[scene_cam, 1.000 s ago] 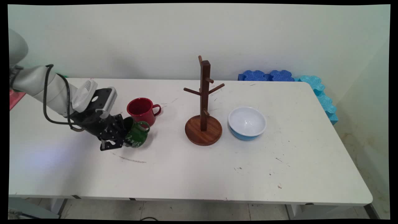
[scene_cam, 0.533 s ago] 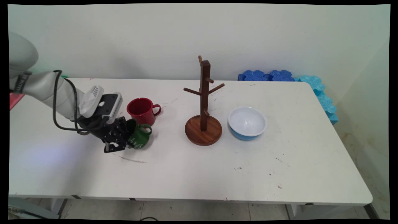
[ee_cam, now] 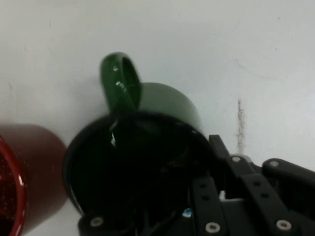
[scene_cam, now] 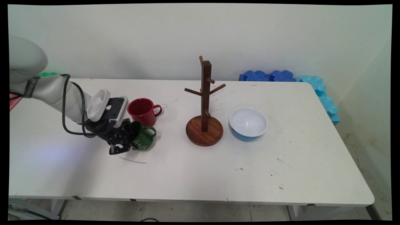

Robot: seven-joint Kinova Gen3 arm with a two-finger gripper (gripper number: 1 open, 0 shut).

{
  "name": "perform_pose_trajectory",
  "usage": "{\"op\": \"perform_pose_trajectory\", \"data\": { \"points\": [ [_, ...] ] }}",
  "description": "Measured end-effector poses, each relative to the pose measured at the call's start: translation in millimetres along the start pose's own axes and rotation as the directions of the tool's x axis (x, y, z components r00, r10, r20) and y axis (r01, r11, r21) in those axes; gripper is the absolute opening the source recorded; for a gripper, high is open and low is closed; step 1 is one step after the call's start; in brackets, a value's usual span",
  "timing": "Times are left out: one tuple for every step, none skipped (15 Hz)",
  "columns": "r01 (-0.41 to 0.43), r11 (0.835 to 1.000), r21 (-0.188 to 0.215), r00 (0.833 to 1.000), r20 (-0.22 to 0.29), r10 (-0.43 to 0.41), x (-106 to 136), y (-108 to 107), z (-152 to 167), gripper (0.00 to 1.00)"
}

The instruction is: Place the picked object on the table

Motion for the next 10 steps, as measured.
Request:
{"op": "perform_pose_trajectory", "data": {
  "points": [
    [-0.002,1.0,0.001,1.0,0.0,0.002,0.4,-0.2,0.6,0.0],
    [-0.004,1.0,0.001,1.0,0.001,0.004,1.1,-0.4,1.5,1.0],
    [-0.006,1.0,0.002,1.0,0.001,0.006,1.5,-0.8,2.4,1.0],
    [-0.008,1.0,0.003,1.0,0.001,0.008,1.9,-0.9,3.4,1.0],
    [-0.01,1.0,0.005,1.0,0.001,0.01,2.3,-0.8,4.8,1.0],
    [-0.011,1.0,0.005,1.0,0.001,0.011,2.6,-0.6,6.0,1.0],
    [-0.012,1.0,0.007,1.0,0.001,0.012,3.0,-0.4,7.3,1.0],
    [-0.013,1.0,0.008,1.0,0.001,0.013,3.3,-0.3,8.2,1.0],
    [-0.013,1.0,0.009,1.0,0.001,0.013,3.5,-0.3,8.6,1.0],
    [-0.013,1.0,0.01,1.0,0.001,0.013,3.9,-0.2,9.2,1.0]
  ]
}}
